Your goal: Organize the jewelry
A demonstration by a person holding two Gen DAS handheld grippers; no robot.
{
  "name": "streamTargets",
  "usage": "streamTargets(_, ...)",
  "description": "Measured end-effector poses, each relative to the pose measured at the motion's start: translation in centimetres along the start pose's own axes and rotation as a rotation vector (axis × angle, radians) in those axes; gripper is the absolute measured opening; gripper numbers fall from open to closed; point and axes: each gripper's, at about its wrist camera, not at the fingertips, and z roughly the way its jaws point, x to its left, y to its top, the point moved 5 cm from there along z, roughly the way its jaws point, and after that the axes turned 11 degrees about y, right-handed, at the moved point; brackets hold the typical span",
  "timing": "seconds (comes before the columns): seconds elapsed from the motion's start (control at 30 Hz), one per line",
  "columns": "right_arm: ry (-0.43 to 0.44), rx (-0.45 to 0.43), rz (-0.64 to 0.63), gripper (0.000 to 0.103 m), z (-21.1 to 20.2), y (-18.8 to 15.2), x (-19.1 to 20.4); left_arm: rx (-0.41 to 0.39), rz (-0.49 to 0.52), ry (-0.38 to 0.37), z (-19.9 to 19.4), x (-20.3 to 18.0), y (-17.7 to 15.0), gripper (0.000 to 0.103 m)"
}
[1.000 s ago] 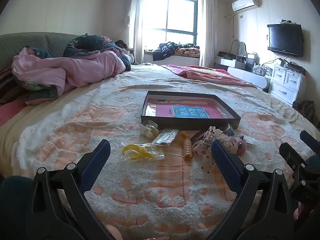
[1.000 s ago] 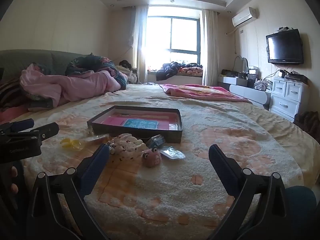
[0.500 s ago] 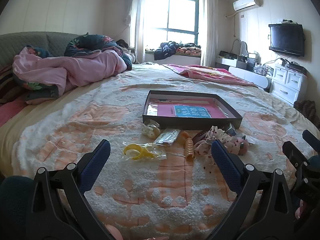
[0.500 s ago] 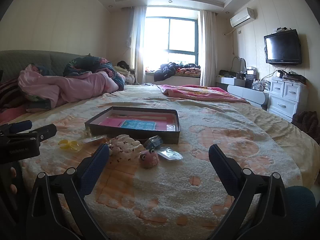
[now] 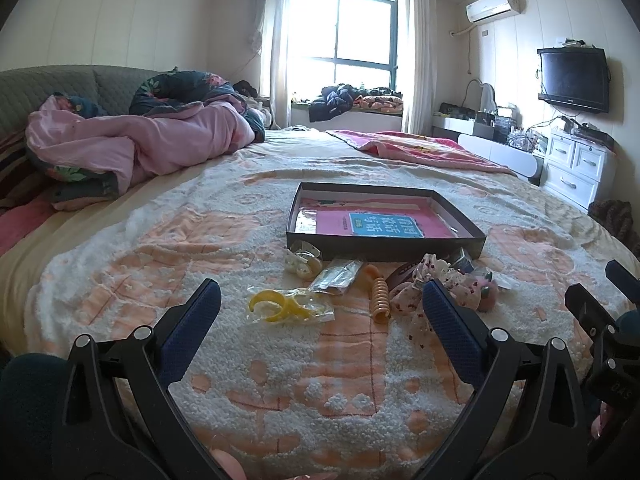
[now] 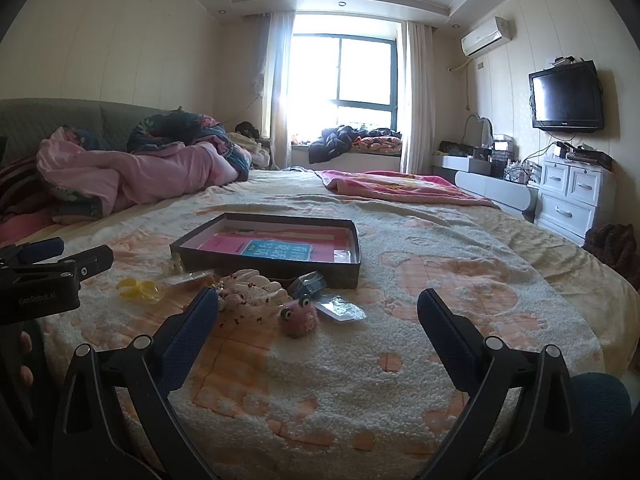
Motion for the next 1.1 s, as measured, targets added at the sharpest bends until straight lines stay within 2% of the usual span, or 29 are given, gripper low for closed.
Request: streamTargets(1.1, 0.005, 0.011, 0.002, 0.097, 0.18, 0.13, 0.11, 0.006, 0.006, 0.000, 0.21, 0.03, 0.05, 0.093)
